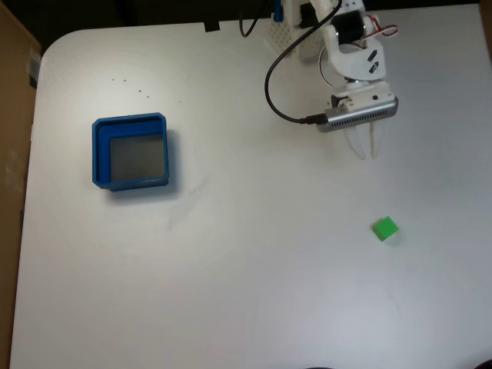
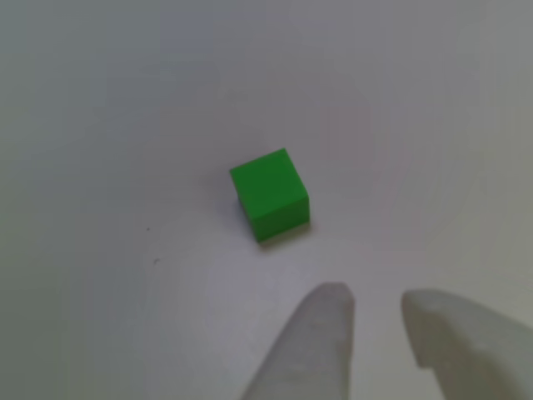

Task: Pick up green cube and drop it in the blue box

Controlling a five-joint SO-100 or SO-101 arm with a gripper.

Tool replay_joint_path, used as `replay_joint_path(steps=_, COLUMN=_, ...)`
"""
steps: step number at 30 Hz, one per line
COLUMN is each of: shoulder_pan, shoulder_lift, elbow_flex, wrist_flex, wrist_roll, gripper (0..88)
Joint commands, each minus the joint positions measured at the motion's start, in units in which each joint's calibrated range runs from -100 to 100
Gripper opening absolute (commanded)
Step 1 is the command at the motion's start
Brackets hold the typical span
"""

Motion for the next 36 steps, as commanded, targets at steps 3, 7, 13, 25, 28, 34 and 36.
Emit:
replay_joint_path(steps=3, shoulder_pan=0.21, shoulder_lift=6.7, elbow_flex=-10.02, wrist_flex=-0.71, wrist_roll=0.2, gripper=1.5)
replay_joint_path(steps=7, shoulder_pan=0.28, shoulder_lift=9.29, elbow_flex=-13.0, wrist_flex=2.42, wrist_roll=0.2, gripper=1.5)
replay_joint_path(steps=13, shoulder_pan=0.07, shoulder_lift=15.06, elbow_flex=-24.74, wrist_flex=14.53, wrist_roll=0.24, gripper=1.5)
replay_joint_path(steps=25, shoulder_pan=0.0, shoulder_lift=28.68, elbow_flex=-43.44, wrist_flex=20.38, wrist_roll=0.15, gripper=1.5)
replay_joint_path(steps=28, shoulder_pan=-0.08, shoulder_lift=29.1, elbow_flex=-43.26, wrist_flex=20.38, wrist_roll=0.2, gripper=1.5)
replay_joint_path(steps=34, shoulder_pan=-0.15, shoulder_lift=32.53, elbow_flex=-43.08, wrist_flex=20.63, wrist_roll=-0.15, gripper=1.6)
replay_joint_path(steps=36, shoulder_pan=-0.15, shoulder_lift=33.44, elbow_flex=-43.08, wrist_flex=20.71, wrist_roll=-0.15, gripper=2.1)
